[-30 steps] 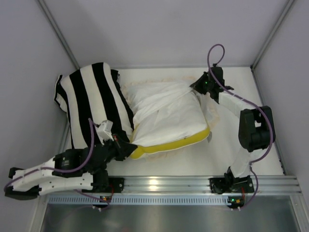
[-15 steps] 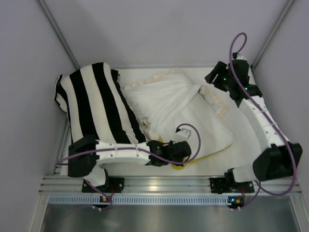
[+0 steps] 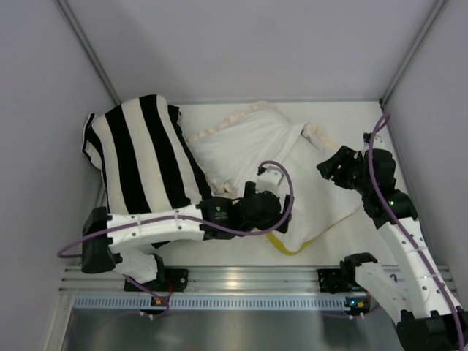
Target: Remove the pillowcase from the pillow
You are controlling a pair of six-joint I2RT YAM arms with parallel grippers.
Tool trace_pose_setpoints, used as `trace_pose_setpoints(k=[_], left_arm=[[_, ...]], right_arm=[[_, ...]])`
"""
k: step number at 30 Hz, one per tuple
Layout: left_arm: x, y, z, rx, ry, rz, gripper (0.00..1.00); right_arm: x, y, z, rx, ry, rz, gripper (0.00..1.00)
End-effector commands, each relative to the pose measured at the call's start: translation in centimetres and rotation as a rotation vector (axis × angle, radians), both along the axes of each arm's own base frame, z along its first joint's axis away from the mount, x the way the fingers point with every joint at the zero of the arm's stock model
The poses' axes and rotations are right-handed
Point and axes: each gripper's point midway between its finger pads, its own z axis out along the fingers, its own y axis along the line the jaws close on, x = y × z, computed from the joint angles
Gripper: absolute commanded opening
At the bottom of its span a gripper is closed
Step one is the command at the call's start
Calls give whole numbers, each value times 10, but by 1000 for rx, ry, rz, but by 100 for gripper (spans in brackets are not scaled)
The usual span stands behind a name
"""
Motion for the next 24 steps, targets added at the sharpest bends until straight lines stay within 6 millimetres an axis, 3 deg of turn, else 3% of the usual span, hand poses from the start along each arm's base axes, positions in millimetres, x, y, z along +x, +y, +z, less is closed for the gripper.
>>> trace_pose_setpoints(k=[1,2,6,10,17,24], left_arm=[[34,57,14,31,-16,159,91],[54,74,6,40,20,222,91],[80,96,-15,71,113,267,90],[99,87,-22,140,83,255,90],[123,76,-53,208,132,279,90],[138,65,-69,223,167,300,89]], right_arm=[[-14,10,11,51,-25,60,57],[-17,12,11,56,-23,69,56],[-31,21,6,91,-11,130,56],[-51,27,-10,116,46,169,56],[-117,83,-33,394,225,500,59],[-140,54,-76,217,320,397,58]])
